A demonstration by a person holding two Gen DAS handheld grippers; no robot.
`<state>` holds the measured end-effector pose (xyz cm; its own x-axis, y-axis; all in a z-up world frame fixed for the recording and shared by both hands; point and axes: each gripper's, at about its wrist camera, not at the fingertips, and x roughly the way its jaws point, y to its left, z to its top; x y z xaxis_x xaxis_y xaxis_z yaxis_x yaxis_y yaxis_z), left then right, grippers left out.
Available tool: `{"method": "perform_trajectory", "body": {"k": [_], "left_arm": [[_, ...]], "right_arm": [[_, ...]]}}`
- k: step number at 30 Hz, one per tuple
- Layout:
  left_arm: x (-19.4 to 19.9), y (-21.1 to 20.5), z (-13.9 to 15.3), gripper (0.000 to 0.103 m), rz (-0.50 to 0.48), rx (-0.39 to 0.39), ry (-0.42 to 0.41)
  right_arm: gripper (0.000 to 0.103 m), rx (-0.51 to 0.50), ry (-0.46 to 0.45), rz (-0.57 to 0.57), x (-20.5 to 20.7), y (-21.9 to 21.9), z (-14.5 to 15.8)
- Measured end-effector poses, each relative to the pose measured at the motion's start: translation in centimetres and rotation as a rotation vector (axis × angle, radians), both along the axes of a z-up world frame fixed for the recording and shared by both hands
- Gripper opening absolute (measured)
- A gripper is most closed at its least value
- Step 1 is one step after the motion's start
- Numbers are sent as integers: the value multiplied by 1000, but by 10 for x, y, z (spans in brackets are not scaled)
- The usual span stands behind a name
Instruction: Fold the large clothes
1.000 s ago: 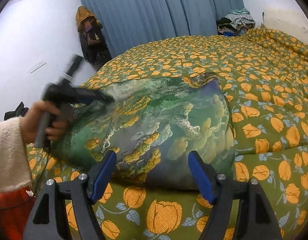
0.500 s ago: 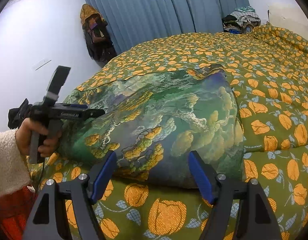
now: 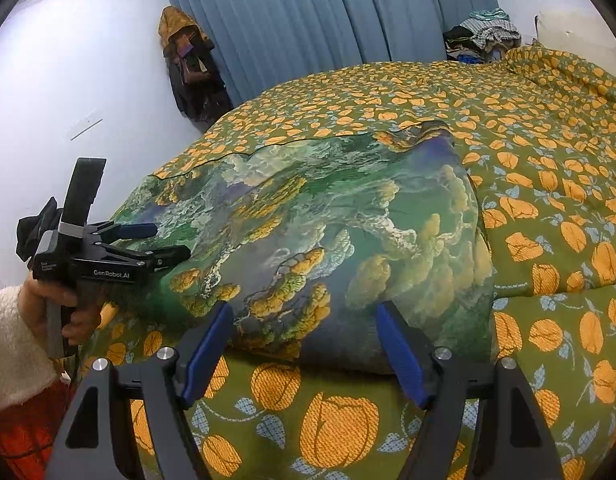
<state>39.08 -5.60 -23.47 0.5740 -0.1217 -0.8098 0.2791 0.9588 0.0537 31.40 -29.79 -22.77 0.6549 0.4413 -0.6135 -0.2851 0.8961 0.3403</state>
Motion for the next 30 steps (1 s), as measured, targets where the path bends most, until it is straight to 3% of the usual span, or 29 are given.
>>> {"method": "perform_trajectory", "body": {"k": [13, 17, 22, 26, 30], "left_arm": [[-21, -2, 2, 102, -14, 20, 12], [-37, -5, 10, 102, -77, 2, 70], [-48, -11, 30, 102, -134, -75, 61], [-30, -17, 29, 102, -117, -118, 55], [-11, -26, 4, 103, -110, -71, 110]], "right_arm": [[76, 13, 18, -13, 3, -6, -4], [76, -6, 24, -149, 1, -31, -3], [79, 189, 148, -346, 6, -89, -28], [80, 305, 219, -351, 16, -96, -46], [82, 421, 267, -338, 26, -96, -60]]}}
